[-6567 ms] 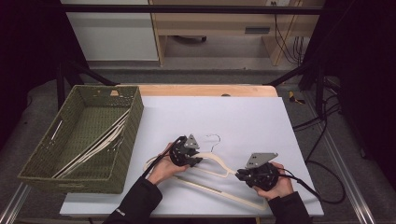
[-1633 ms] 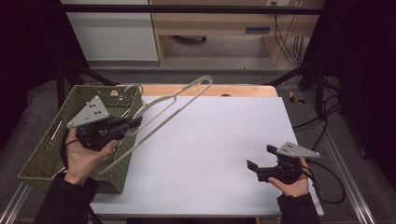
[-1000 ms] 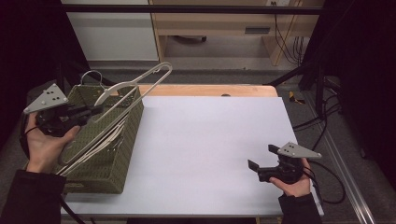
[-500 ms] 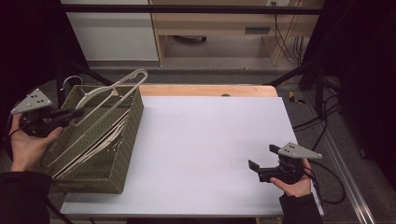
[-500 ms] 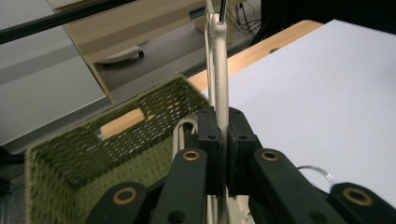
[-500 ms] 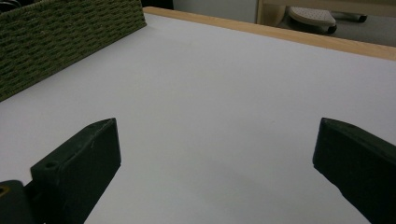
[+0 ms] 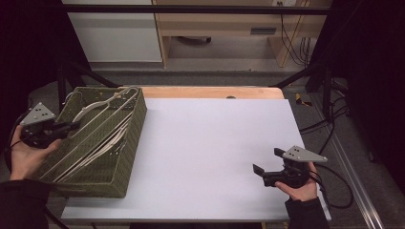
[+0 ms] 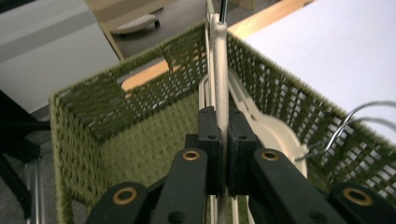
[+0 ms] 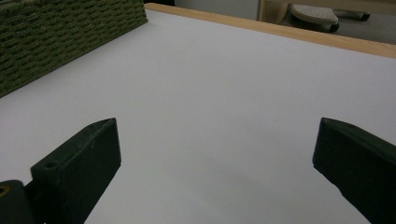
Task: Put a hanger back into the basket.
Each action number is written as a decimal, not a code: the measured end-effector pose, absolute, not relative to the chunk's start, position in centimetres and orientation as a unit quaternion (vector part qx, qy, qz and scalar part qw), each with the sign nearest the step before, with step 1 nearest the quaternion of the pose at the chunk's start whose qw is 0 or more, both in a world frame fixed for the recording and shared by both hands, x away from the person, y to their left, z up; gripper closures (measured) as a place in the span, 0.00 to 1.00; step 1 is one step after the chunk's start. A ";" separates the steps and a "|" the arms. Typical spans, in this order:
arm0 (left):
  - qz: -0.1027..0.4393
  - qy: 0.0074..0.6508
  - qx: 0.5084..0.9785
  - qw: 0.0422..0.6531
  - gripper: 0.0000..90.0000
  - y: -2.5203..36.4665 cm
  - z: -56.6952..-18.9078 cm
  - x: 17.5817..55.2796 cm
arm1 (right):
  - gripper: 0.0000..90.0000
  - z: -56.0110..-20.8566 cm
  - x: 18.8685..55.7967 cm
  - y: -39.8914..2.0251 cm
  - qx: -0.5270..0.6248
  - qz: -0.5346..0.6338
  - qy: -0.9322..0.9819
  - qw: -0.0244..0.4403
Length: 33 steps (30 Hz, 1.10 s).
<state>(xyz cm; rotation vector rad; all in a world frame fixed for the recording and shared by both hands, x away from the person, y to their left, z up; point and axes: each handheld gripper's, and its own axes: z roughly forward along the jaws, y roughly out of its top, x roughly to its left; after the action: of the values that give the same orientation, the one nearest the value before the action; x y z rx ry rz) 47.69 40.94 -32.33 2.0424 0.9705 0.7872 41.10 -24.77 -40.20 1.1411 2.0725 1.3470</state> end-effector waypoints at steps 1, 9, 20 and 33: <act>0.307 0.378 0.797 0.358 0.96 41.0 -32.7 47.7 | 0.02 -40.2 41.1 -24.7 0.410 0.484 0.745 0.207; 0.302 0.385 0.806 0.334 0.96 40.6 -36.1 48.0 | 0.02 -40.3 41.1 -24.5 0.409 0.481 0.747 0.207; 0.256 0.414 0.811 0.324 0.91 40.6 -38.9 48.2 | 0.02 -40.4 41.2 -24.4 0.404 0.479 0.751 0.208; 0.183 0.438 0.811 0.342 0.69 39.7 -39.6 48.7 | 0.02 -40.4 41.1 -24.3 0.406 0.480 0.750 0.206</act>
<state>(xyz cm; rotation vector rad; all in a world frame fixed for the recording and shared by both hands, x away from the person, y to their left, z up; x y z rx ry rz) 48.70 39.68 -39.62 2.1080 1.1393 0.4748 41.12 -24.26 -40.43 1.1311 2.0896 1.3370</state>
